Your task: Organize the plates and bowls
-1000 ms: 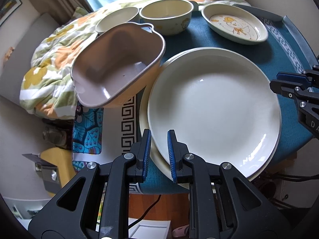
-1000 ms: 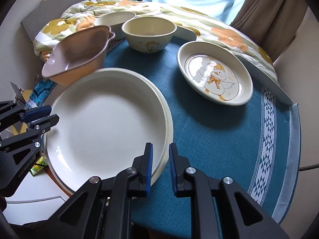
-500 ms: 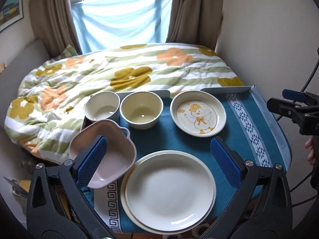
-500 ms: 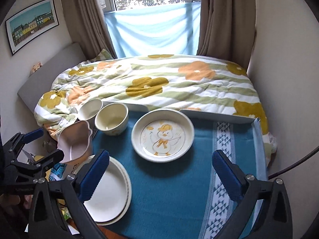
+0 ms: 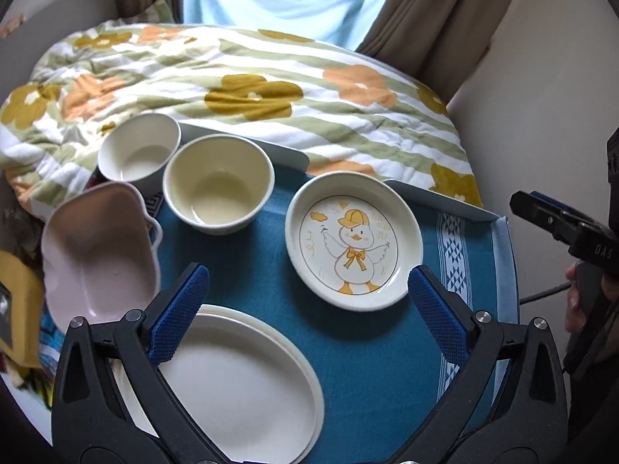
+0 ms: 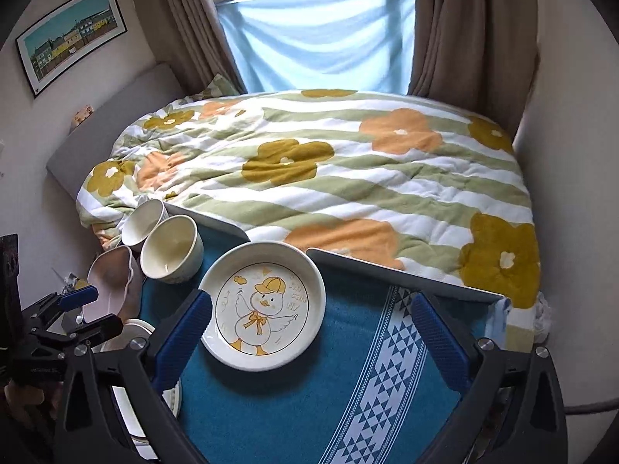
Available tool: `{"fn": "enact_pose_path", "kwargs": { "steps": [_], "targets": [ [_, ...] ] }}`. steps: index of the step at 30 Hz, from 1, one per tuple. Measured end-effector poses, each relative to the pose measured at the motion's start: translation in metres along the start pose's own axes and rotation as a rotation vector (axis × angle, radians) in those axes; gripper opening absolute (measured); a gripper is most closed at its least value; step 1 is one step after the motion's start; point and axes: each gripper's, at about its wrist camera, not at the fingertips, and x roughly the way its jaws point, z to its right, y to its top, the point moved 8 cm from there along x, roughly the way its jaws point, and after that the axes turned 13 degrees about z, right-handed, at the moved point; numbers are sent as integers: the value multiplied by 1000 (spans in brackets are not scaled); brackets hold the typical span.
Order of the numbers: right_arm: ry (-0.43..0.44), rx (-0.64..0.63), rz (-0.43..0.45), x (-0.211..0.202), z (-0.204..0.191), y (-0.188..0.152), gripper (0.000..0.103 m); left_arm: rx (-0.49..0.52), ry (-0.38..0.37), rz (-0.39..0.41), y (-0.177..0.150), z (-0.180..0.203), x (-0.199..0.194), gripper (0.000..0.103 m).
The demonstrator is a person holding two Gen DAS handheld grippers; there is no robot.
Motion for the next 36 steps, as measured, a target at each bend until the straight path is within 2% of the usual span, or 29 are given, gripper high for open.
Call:
{"fn": "enact_pose_path", "kwargs": {
  "steps": [2,4,6,7,9,15,20,21,28,31,36],
  "targets": [
    [48,10,-48,25,7,-8,102,-53,11,-35,-7,-1,23,90],
    [97,27,-95,49,13,-18,92,-109,23,-75,-17,-6,46,80],
    [131,31,-150,73,19,-30,78,-147,40,-112,-27,-10,66,69],
    [147,34,-171,83,20,-36,75,-152,49,-126,-32,-10,75,66],
    [185,55,-204,99,23,-47,65,-155,60,-149,-40,-9,90,54],
    [262,84,-273,129,22,-67,52,-166,81,-187,-53,-5,111,37],
    [304,49,-296,143,12,-71,35,-185,98,-200,-56,-10,119,30],
    [309,42,-299,145,11,-72,34,-189,98,-202,-57,-10,121,25],
    [316,39,-307,155,11,-76,24,-201,108,-221,-59,-15,127,16],
    [326,40,-314,157,11,-79,16,-211,104,-221,-58,-16,128,15],
    [331,40,-314,158,10,-79,15,-213,107,-223,-58,-15,128,15]
  ]
}}
